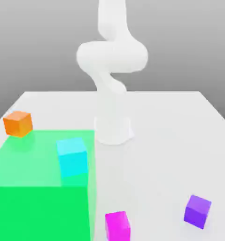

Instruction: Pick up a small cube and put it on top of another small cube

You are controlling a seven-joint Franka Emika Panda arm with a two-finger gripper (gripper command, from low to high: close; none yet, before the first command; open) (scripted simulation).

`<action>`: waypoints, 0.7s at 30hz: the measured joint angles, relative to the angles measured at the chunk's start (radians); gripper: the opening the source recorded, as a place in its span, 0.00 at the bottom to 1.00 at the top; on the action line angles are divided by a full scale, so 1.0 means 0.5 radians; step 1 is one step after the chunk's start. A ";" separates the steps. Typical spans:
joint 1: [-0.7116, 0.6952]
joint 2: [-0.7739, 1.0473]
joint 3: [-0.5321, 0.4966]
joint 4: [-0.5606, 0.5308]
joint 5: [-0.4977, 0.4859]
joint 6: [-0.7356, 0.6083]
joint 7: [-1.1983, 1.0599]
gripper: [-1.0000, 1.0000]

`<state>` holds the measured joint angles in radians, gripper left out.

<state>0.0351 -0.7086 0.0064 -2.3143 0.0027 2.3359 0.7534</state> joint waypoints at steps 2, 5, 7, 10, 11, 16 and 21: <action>0.059 0.154 0.012 -0.024 0.004 0.061 -0.078 0.50; 0.140 0.374 0.033 -0.059 0.009 0.148 -0.189 0.50; 0.191 0.520 0.050 -0.081 0.013 0.204 -0.263 0.50; 0.259 0.737 0.085 -0.115 0.017 0.290 -0.372 0.50; 0.281 0.809 0.097 -0.126 0.017 0.318 -0.408 0.50; 0.378 1.172 0.172 -0.183 0.001 0.460 -0.572 0.50; 0.520 1.536 0.226 -0.239 -0.059 0.602 -0.707 0.50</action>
<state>0.2952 0.0593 0.1194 -2.4340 -0.0270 2.6370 0.4001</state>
